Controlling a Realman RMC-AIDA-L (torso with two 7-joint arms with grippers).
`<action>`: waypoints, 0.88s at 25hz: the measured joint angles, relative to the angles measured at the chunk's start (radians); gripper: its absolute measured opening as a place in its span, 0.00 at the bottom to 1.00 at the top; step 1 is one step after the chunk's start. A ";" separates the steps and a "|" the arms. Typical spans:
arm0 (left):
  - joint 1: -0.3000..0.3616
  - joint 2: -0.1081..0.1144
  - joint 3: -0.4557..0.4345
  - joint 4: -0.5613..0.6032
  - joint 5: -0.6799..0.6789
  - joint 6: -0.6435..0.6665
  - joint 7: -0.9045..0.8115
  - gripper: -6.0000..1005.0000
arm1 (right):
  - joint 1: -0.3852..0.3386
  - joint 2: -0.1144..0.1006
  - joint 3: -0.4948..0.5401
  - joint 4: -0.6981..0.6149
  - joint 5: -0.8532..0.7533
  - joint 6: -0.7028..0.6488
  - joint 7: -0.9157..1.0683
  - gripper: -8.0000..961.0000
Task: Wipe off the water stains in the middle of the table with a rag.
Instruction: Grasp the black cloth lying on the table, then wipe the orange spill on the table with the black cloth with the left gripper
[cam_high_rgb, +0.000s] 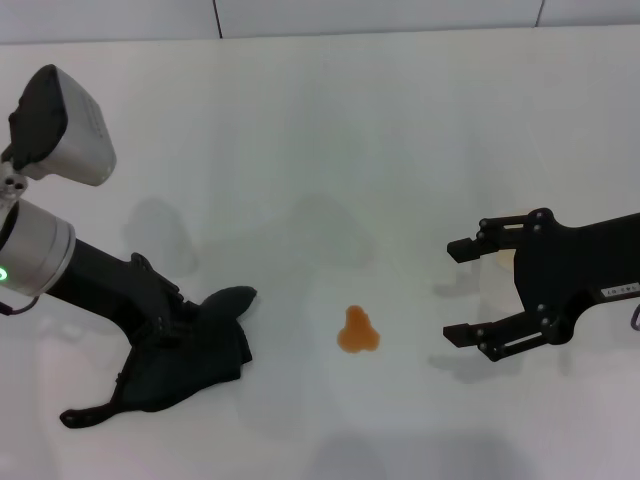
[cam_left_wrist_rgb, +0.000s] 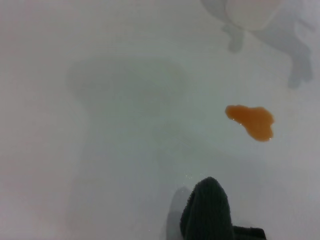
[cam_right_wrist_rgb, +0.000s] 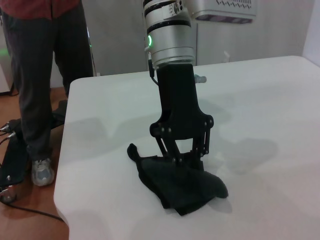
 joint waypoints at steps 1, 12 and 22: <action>-0.001 0.000 0.000 -0.003 -0.001 -0.001 0.001 0.28 | 0.000 0.000 0.000 0.000 0.001 0.000 0.000 0.89; -0.003 0.001 0.015 -0.025 0.006 -0.008 0.002 0.26 | 0.000 0.000 0.000 -0.002 0.007 -0.002 0.007 0.89; -0.016 0.006 0.014 -0.025 0.006 -0.001 0.002 0.15 | 0.000 0.000 0.001 -0.005 0.007 -0.001 0.009 0.89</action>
